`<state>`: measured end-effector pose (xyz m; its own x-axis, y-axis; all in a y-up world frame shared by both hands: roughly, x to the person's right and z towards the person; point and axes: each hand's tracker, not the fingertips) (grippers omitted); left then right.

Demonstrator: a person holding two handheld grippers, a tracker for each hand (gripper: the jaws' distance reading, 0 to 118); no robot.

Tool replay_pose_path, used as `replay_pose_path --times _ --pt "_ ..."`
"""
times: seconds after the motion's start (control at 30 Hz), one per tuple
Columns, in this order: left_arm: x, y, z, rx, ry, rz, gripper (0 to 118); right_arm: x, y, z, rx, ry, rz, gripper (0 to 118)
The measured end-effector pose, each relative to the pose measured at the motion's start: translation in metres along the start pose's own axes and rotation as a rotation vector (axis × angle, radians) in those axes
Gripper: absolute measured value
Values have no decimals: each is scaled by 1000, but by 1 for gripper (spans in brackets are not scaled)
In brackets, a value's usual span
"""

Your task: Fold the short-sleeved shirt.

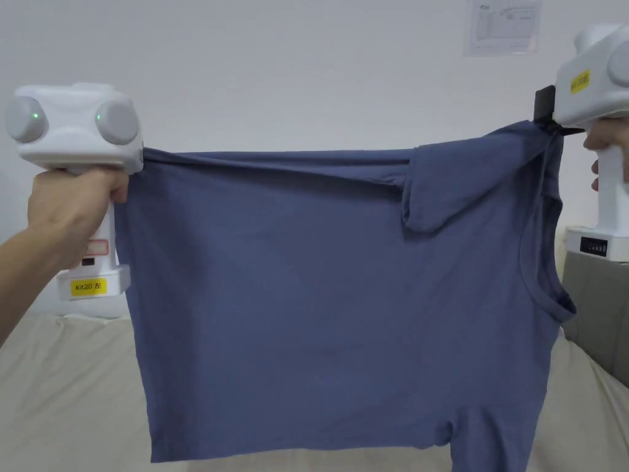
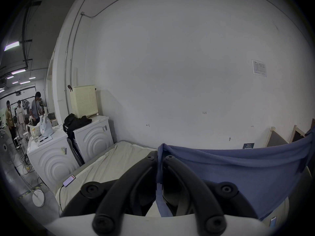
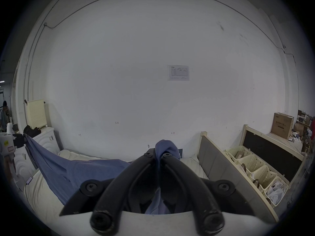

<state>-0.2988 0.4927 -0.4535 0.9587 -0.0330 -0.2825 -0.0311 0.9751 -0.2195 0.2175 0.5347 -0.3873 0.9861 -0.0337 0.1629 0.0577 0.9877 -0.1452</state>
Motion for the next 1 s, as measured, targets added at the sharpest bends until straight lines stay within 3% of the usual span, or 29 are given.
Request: replay_pose_path --times 0.6,0.8,1.0 --pt "55 -22 -123 12 73 -23 3 -30 -24 -137 -32 -46 49 2" --pt "68 -60 -159 -68 60 7 3 -30 -74 -175 -125 -45 87 2" --pt "89 -128 -182 -143 46 -85 3 -23 -143 -201 -237 -29 72 2"
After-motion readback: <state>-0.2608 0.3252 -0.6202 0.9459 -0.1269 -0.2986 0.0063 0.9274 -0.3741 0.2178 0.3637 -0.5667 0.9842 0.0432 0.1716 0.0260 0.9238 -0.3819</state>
